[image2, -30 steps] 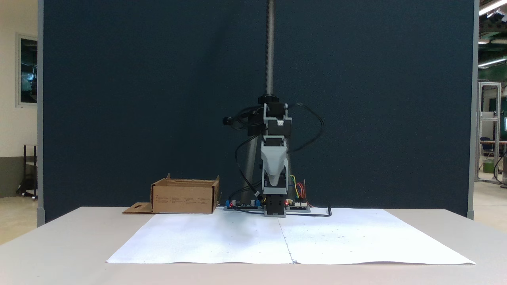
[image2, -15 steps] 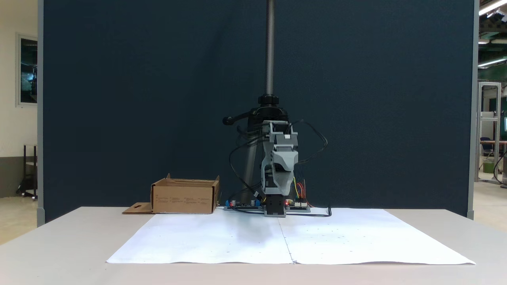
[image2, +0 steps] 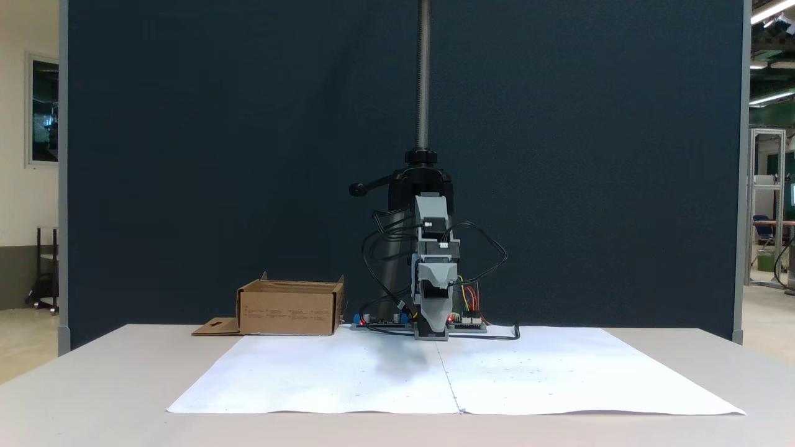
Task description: Grasp a green dice and put it in the bin.
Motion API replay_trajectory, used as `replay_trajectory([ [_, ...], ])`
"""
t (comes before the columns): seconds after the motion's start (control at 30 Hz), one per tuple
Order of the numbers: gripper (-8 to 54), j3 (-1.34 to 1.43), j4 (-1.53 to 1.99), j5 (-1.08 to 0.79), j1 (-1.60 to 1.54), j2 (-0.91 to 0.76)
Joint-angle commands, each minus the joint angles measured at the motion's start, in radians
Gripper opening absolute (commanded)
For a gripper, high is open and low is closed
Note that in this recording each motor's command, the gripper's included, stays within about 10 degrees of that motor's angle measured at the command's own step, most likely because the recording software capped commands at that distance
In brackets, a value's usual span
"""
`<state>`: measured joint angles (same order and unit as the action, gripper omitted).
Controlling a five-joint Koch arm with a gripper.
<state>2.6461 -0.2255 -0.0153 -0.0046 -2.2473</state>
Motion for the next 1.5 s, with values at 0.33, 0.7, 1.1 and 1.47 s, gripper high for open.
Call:
replay_trajectory([
  [0.33, 45.4, 0.241, -0.487, -0.08, 0.025, -0.109],
  [0.7, 45.6, 0.408, -0.857, -0.083, 0.049, -0.11],
  [1.1, 45.8, 0.485, -1.114, -0.083, 0.055, -0.11],
  [1.47, 46.6, 0.483, -1.186, -0.08, 0.057, -0.11],
])
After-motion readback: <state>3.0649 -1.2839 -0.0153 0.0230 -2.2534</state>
